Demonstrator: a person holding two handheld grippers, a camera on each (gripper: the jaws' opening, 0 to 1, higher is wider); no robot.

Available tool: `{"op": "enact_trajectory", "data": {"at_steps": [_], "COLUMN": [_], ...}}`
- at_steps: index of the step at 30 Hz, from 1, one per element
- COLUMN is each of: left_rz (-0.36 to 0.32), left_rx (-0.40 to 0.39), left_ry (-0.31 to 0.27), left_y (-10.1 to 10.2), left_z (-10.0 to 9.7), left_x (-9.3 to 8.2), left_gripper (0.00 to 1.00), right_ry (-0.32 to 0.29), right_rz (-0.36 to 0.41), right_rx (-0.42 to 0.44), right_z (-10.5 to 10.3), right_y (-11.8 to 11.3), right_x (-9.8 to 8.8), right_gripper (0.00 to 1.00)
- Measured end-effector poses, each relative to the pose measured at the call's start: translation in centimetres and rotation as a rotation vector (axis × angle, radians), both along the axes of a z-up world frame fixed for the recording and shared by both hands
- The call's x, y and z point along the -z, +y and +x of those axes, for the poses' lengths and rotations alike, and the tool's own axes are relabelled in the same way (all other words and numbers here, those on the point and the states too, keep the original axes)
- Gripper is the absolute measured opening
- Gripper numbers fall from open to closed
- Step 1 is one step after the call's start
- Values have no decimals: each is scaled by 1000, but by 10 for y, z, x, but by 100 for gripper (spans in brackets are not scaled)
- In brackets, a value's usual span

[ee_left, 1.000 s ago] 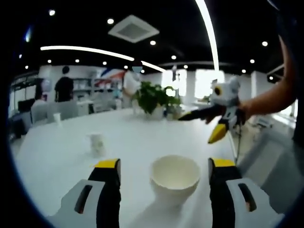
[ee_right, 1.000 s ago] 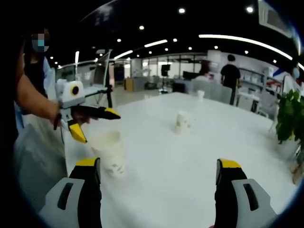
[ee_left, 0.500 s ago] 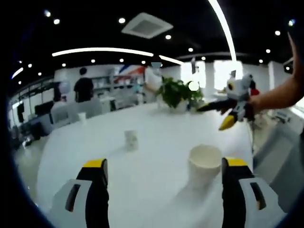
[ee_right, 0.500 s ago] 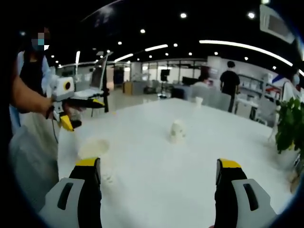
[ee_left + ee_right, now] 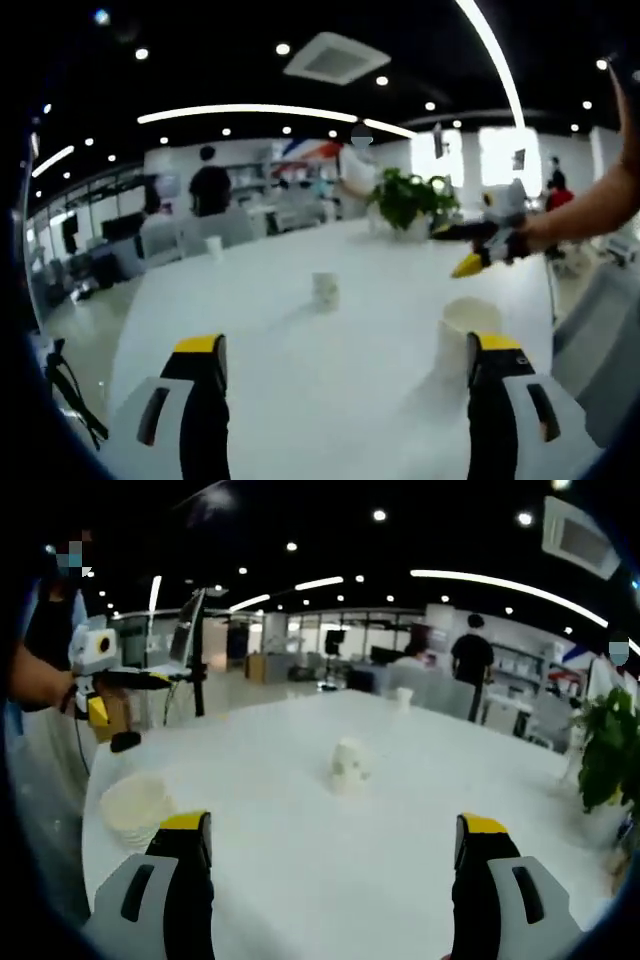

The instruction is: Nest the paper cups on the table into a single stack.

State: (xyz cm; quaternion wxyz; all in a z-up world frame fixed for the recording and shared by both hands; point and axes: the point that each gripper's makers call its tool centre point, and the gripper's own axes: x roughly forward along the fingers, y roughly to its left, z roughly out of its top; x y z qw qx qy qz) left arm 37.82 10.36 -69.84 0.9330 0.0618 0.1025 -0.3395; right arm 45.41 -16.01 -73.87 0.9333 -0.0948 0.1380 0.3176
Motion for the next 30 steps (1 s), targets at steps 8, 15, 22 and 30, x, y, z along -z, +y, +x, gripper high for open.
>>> {"op": "enact_trajectory", "data": {"at_steps": [8,15,22,30], "left_rz": [2,-5,6,12], "left_rx": [-15,-16,7,20], "left_ry": [3,8,18,24], "left_y": [6,3,-4,-3], "left_z": [0,-1,-9,-13], "left_x": [3,5,12,16], "left_gripper": [98,98,98,98], "right_ry": [-2,-5,-11,-5], "right_rz": [48,69,111,131], "right_rx": [22,26,66,101], "right_z": [25,51,82,107], "right_y": [8,22,25,25], "right_x": [7,17,23,32], "right_gripper": [100,100,100,100]}}
